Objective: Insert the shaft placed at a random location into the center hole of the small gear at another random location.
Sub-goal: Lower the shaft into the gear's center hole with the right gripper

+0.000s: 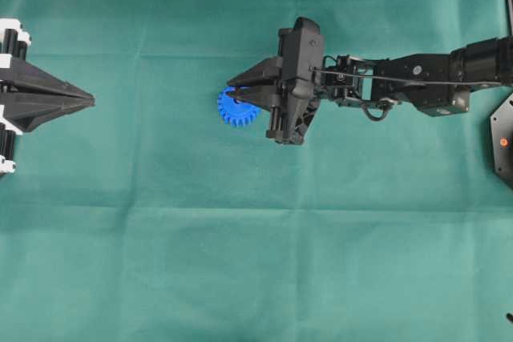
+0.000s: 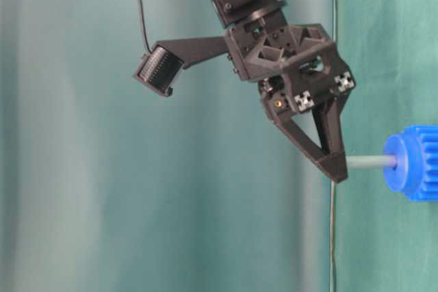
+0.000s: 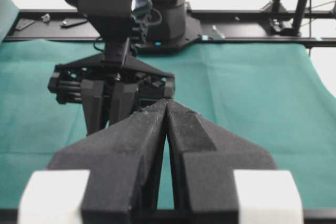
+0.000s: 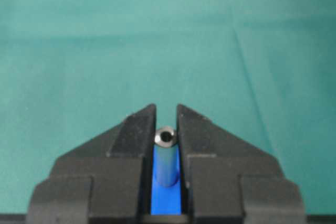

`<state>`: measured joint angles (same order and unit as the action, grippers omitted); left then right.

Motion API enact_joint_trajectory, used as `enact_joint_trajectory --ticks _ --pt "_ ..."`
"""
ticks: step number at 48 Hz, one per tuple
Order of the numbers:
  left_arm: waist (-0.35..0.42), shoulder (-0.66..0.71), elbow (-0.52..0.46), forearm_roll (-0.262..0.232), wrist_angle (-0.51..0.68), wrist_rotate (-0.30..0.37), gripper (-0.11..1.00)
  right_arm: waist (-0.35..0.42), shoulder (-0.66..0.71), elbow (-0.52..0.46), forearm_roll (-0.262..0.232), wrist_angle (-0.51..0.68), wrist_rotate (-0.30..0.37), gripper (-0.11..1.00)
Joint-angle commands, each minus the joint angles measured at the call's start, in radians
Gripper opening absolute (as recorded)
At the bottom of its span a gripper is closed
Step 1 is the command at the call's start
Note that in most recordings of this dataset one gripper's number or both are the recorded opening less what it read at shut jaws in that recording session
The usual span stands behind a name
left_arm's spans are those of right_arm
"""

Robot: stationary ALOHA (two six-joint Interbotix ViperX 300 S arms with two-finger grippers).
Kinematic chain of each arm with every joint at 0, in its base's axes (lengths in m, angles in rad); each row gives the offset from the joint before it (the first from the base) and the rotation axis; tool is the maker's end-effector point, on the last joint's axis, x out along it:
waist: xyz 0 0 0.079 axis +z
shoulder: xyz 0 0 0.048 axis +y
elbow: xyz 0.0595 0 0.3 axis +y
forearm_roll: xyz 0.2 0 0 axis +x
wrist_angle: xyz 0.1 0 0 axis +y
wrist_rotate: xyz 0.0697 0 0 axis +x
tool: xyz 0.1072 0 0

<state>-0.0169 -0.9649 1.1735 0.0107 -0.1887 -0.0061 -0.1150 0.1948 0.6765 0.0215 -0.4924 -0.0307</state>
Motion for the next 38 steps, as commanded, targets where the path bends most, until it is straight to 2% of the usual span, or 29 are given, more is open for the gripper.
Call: enact_joint_trajectory --ticks 1,38 --pt "-0.002 0.008 -0.018 0.003 -0.006 0.002 0.0 0.006 -0.002 -0.014 0.009 -0.023 -0.003 0.12" --pt "-0.002 0.009 -0.017 0.003 -0.005 0.005 0.0 0.008 0.064 -0.017 0.02 -0.034 -0.002 0.12"
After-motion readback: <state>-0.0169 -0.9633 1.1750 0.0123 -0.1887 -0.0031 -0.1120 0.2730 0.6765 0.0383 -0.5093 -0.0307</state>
